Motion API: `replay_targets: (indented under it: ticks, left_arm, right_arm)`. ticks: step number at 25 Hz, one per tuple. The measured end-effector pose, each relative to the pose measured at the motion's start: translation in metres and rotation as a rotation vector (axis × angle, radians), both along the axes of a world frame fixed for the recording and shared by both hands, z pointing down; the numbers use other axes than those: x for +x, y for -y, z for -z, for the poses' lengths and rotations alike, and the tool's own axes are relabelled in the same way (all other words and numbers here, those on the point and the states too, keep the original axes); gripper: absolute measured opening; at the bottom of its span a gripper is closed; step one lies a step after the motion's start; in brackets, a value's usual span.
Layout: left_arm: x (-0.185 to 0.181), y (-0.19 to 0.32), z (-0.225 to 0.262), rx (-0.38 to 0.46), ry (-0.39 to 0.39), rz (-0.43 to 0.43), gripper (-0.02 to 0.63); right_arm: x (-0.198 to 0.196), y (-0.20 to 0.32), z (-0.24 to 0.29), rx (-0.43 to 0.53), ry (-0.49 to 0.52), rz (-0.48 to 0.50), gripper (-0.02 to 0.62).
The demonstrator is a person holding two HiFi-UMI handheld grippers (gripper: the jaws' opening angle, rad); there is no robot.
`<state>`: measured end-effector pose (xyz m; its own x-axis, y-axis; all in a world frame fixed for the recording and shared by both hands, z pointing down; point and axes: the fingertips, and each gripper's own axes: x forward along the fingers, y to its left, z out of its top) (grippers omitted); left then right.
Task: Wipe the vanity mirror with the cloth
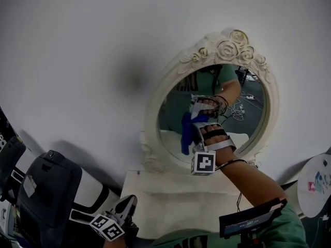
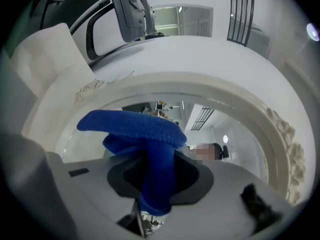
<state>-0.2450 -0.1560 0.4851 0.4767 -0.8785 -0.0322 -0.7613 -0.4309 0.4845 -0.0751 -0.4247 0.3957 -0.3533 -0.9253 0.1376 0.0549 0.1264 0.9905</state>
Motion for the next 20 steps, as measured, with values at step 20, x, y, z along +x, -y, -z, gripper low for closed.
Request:
replay_targets:
  ticks: [20]
  left_arm:
    - [0.098, 0.024, 0.018, 0.046, -0.001, -0.155, -0.003]
  right_arm:
    - [0.283, 0.012, -0.023, -0.061, -0.026, -0.449, 0.107]
